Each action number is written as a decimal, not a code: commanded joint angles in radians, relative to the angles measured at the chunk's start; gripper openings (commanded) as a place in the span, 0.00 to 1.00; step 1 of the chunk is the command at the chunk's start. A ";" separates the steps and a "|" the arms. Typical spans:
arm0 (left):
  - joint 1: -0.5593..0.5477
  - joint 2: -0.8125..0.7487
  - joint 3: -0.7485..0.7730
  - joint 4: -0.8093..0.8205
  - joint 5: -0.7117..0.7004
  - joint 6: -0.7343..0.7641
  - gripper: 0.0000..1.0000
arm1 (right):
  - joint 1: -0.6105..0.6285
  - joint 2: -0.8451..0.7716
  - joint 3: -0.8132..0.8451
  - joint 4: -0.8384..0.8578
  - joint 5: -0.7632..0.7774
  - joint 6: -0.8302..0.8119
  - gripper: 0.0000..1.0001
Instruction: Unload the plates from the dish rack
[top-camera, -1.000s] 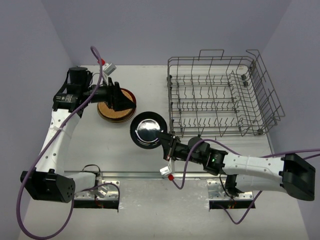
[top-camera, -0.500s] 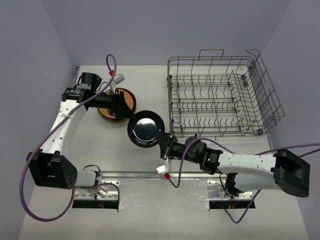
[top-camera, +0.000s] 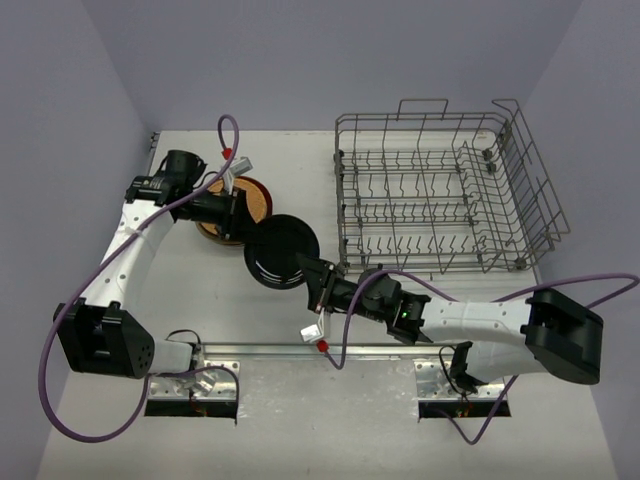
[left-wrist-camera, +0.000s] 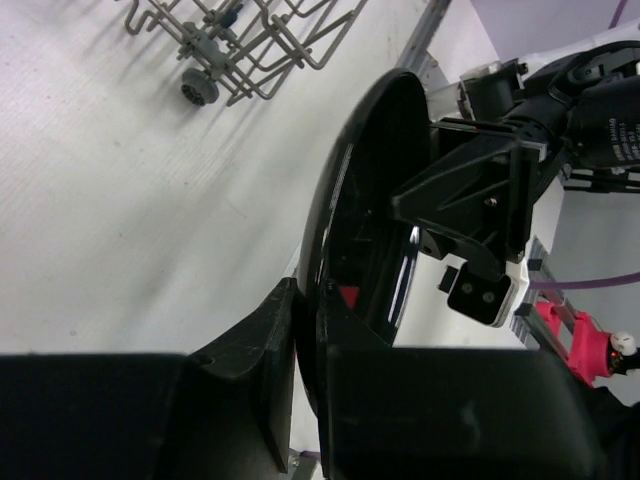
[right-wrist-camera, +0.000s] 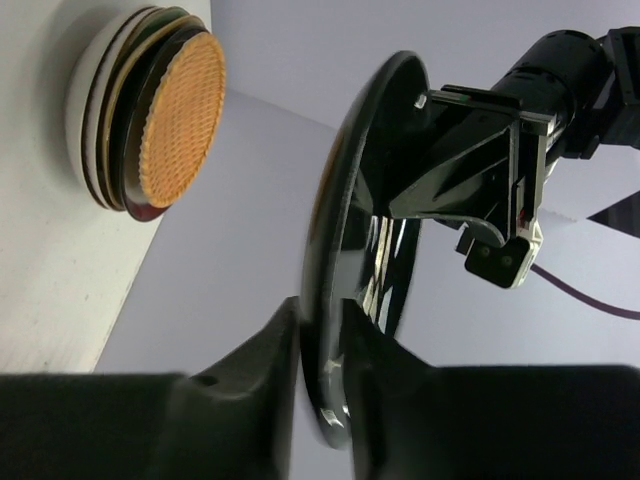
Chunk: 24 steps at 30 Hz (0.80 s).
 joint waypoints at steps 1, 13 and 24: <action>0.008 -0.001 -0.005 0.091 -0.005 -0.046 0.03 | 0.007 0.003 0.050 0.119 0.069 -0.006 0.37; 0.305 0.236 0.143 0.364 -0.209 -0.286 0.00 | -0.020 -0.125 0.165 -0.287 0.352 0.407 0.99; 0.338 0.377 0.101 0.494 -0.386 -0.373 0.00 | -0.230 -0.090 0.509 -0.859 0.279 1.136 0.99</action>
